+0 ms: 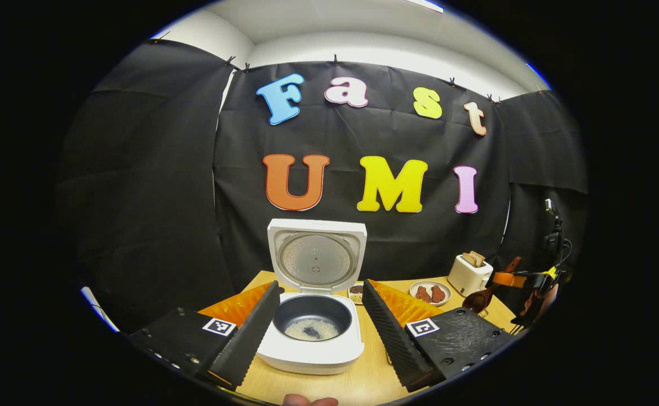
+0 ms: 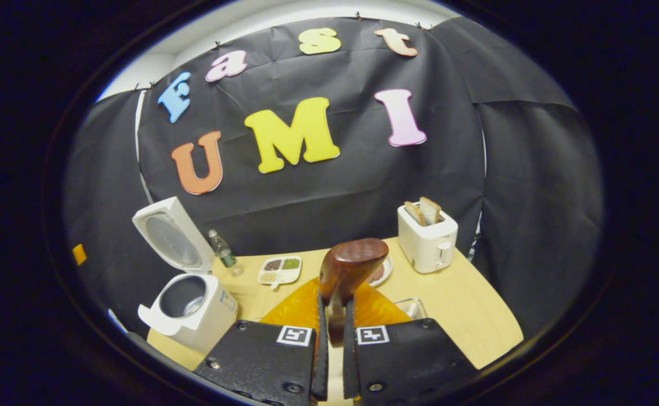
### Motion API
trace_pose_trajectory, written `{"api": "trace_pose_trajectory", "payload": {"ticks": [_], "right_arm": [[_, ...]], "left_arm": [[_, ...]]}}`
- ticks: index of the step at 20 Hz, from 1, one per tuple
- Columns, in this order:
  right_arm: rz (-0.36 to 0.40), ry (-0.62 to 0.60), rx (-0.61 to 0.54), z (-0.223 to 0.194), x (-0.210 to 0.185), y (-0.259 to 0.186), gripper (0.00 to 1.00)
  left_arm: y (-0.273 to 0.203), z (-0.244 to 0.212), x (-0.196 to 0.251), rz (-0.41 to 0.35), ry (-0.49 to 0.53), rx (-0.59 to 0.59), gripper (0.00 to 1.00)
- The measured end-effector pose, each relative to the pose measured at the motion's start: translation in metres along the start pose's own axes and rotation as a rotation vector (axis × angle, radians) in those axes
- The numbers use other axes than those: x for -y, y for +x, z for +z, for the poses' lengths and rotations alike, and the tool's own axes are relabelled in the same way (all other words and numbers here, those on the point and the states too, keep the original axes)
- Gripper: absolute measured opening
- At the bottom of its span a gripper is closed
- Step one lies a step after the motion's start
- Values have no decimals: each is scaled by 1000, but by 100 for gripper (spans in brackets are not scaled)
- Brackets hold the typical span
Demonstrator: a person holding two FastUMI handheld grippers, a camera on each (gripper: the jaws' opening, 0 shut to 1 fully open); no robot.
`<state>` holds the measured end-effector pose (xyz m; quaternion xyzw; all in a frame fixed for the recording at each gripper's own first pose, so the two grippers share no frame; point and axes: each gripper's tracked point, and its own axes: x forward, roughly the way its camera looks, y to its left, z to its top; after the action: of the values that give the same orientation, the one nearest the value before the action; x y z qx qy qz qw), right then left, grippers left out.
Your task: Close the left gripper, press the button to open the rice cooker; take a wooden spoon from the chopstick holder with the right hand, scoop a spoonful of rice and pour it into the rice cooker, then put the wooden spoon back into the chopstick holder.
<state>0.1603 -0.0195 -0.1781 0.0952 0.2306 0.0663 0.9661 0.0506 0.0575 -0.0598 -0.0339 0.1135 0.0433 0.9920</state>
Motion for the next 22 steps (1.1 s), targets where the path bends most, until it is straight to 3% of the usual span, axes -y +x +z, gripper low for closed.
{"api": "trace_pose_trajectory", "payload": {"ticks": [3, 7, 14, 17, 22], "right_arm": [[-11, -16, -49, -42, -24, 10, 15], [-85, -115, -76, -88, -25, 36, 16], [-166, -324, -20, -127, -25, 64, 15], [-125, -291, -25, -138, -44, 73, 16], [43, -62, -139, -160, -93, 72, 15]], "left_arm": [[-10, -10, -10, -13, 0, -19, 94], [-21, -20, -25, -16, 0, -41, 94], [-27, -47, -52, 13, 1, -119, 94], [-28, -50, -59, 22, -1, -135, 94], [-28, -52, -61, 28, -9, -139, 94]]}}
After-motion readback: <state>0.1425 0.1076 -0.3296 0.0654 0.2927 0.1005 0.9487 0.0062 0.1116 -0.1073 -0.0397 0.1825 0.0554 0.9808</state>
